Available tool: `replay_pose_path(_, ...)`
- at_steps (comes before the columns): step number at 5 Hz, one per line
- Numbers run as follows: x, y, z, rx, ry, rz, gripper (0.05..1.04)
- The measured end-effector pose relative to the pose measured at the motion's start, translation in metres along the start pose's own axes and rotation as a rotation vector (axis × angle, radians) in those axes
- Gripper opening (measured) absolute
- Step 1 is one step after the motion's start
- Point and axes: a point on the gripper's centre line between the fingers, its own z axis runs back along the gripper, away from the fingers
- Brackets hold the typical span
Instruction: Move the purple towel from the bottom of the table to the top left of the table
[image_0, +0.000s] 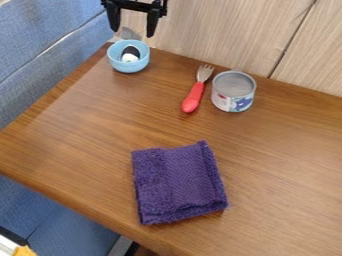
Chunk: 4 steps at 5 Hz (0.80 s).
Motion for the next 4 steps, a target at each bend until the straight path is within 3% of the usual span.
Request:
replay_pose_path(1, -0.009, -0.004, -0.019, -0.003, 0.053, -0.008, 1.000)
replay_pose_path(2, -0.032, -0.016, -0.023, -0.041, 0.104, -0.049, 1.000)
replay_pose_path(4, -0.062, -0.027, 0.013, -0.034, 0.031, -0.109, 1.000)
